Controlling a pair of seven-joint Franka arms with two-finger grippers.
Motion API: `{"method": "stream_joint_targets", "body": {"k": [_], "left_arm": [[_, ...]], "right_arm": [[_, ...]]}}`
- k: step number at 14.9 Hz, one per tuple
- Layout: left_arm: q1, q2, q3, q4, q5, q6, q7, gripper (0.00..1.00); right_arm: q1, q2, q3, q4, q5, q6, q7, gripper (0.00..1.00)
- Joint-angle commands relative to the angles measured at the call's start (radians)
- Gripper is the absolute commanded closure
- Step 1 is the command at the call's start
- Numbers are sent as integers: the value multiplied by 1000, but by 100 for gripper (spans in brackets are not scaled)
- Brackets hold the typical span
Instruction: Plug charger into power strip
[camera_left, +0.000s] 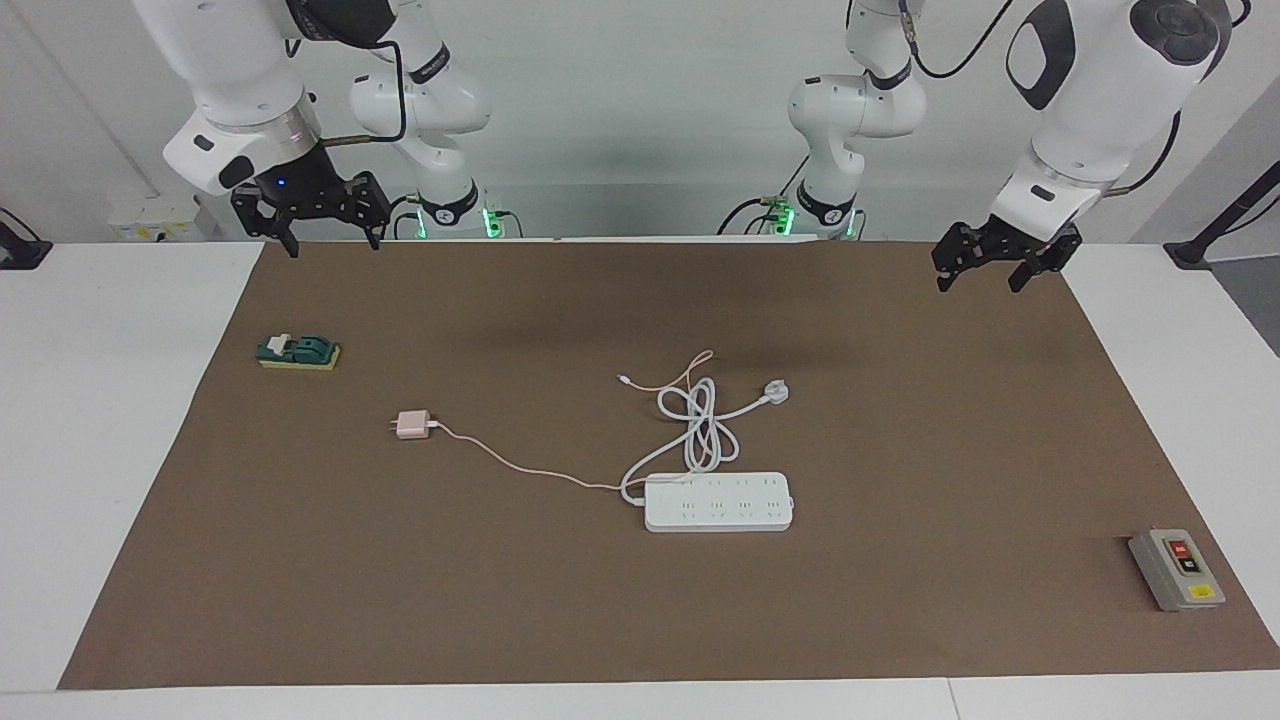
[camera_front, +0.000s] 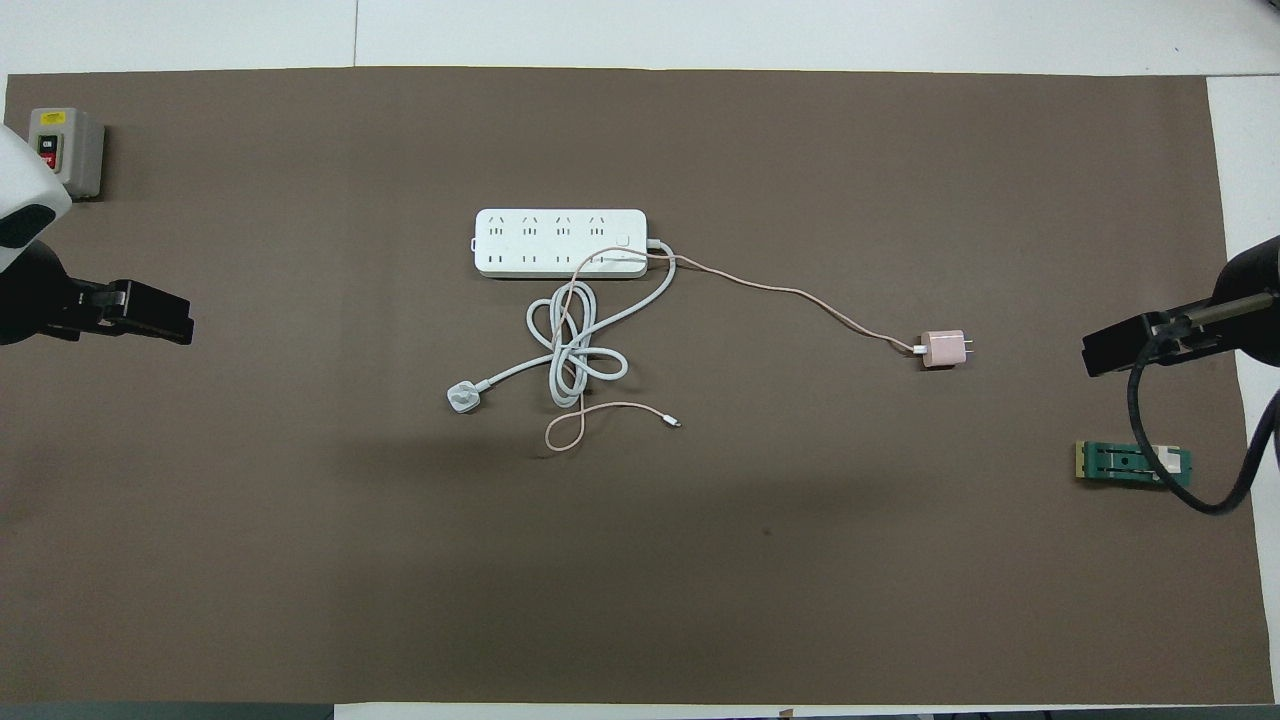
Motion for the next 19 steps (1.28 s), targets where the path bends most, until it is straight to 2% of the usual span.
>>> {"method": "stream_joint_targets", "body": {"k": [1, 5, 8, 14, 16, 19], "left_arm": [[1, -32, 0, -39, 7, 19, 2, 0], [1, -32, 0, -39, 7, 19, 2, 0], [1, -32, 0, -37, 7, 19, 2, 0], [1, -32, 0, -39, 7, 19, 2, 0], [1, -32, 0, -39, 7, 19, 2, 0], [1, -32, 0, -39, 7, 19, 2, 0]], "right_arm": [[30, -4, 9, -5, -70, 35, -35, 0], [4, 5, -5, -21, -37, 71, 45, 0], [-73, 52, -7, -18, 71, 75, 172, 0], [-137, 212, -7, -21, 328, 78, 773, 0], [-174, 264, -8, -42, 425, 113, 888, 0], [-199, 284, -8, -134, 518, 200, 1019, 0]]}}
